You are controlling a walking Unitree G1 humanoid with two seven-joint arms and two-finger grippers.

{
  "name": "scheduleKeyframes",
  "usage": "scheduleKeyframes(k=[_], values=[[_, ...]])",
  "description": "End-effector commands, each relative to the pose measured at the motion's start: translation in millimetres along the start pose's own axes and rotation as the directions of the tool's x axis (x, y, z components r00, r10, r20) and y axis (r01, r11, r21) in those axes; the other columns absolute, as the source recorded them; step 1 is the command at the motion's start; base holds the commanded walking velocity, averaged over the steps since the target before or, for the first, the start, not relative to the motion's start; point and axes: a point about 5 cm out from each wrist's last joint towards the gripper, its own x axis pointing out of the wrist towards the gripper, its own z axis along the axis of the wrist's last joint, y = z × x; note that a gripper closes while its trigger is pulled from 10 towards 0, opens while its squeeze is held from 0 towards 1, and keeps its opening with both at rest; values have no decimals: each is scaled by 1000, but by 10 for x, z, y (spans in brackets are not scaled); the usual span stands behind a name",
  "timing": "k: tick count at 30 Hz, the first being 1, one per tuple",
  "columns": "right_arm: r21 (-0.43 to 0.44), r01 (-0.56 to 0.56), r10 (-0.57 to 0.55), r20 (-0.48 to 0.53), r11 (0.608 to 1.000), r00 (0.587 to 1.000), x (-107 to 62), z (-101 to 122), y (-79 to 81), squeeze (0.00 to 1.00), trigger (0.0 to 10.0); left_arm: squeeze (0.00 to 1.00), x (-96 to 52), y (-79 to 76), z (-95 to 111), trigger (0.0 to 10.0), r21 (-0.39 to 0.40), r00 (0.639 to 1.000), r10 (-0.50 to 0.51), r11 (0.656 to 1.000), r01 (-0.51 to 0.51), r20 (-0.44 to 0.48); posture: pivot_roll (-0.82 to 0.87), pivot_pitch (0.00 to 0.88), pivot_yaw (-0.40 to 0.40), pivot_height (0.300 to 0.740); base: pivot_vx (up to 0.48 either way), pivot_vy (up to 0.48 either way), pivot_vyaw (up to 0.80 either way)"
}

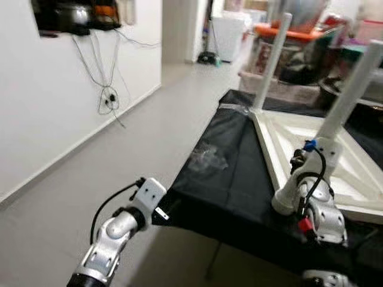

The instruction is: Building children table

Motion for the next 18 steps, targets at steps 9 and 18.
scheduleKeyframes(k=[9,18], values=[[-24,-228,226,-54,973,973,94,31,92,745,10000,0,24,-52,2,10000,4,1000,-23,1000,23,-2,97,0,-104,740,0,0,0],[-107,-650,658,66,752,750,163,443,45,0,10000,0,17,-82,-12,10000,-4,1000,-26,1000,26,-3,93,0,-107,740,0,0,0]])
